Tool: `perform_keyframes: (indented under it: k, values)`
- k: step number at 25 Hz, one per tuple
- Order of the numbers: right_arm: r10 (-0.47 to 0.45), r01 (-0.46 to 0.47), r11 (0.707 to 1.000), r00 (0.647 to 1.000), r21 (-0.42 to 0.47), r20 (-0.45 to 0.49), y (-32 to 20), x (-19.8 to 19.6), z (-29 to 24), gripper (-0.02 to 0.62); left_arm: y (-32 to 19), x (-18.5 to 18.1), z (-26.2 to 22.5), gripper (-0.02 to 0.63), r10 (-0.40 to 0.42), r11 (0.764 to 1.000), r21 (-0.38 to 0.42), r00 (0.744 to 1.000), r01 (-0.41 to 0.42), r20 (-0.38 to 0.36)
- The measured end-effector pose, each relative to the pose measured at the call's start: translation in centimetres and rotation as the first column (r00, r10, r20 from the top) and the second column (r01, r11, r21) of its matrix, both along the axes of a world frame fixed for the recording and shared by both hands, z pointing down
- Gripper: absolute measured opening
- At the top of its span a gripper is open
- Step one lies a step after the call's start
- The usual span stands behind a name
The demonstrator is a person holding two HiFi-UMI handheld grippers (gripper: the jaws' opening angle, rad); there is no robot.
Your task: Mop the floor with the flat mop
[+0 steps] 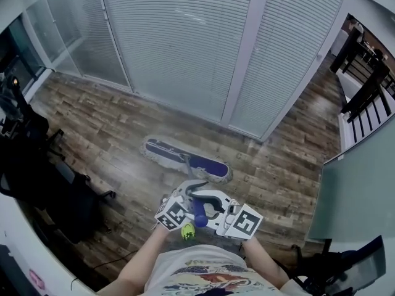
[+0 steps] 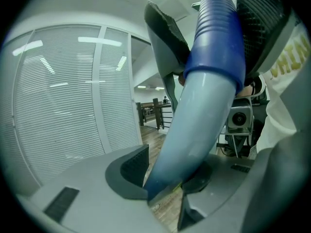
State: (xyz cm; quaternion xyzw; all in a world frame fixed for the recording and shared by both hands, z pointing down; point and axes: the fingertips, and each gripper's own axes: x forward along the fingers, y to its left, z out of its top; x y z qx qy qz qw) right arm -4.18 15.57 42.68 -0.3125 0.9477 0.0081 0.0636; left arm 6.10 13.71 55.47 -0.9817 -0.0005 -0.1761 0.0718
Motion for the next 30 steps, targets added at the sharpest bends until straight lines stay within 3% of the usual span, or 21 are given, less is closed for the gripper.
perform_keyframes:
  k: [9, 17, 19, 21, 22, 24, 27, 30]
  values:
    - [-0.104, 0.104, 0.995, 0.995, -0.005, 0.002, 12.3, 1.0, 0.0, 0.183, 11.3, 0.9, 0.3, 0.112, -0.091, 0.996, -0.009, 0.996, 0.091, 0.014]
    - [-0.176, 0.175, 0.984, 0.984, 0.03, 0.028, 21.5, -0.6, 0.2, 0.184, 19.9, -0.5, 1.5, 0.121, -0.164, 0.986, -0.017, 0.986, 0.165, 0.009]
    - [-0.202, 0.202, 0.979, 0.978, -0.008, -0.057, 23.7, -0.6, 2.6, 0.184, 21.7, -0.7, 2.7, 0.124, -0.157, 0.988, -0.008, 0.988, 0.157, 0.013]
    - [-0.25, 0.235, 0.968, 0.943, -0.091, -0.219, 25.8, -0.3, 6.4, 0.186, 23.1, -0.7, 3.7, 0.126, -0.146, 0.989, 0.007, 0.989, 0.146, 0.011]
    - [-0.261, 0.241, 0.964, 0.934, -0.11, -0.243, 26.3, -0.3, 7.3, 0.187, 23.5, -0.7, 4.0, 0.126, -0.143, 0.99, 0.015, 0.99, 0.142, 0.007]
    - [-0.262, 0.244, 0.964, 0.944, -0.108, -0.201, 26.3, -0.4, 7.5, 0.193, 23.5, -0.7, 4.4, 0.126, -0.14, 0.99, 0.025, 0.99, 0.14, -0.009]
    - [-0.21, 0.21, 0.977, 0.978, -0.031, 0.004, 24.3, -0.6, 4.5, 0.196, 22.3, -0.6, 4.1, 0.127, -0.155, 0.987, 0.023, 0.987, 0.157, -0.043]
    - [-0.208, 0.209, 0.978, 0.977, -0.007, 0.048, 21.5, -1.0, 3.4, 0.199, 19.6, -1.0, 3.3, 0.126, -0.176, 0.984, 0.012, 0.981, 0.177, -0.08]
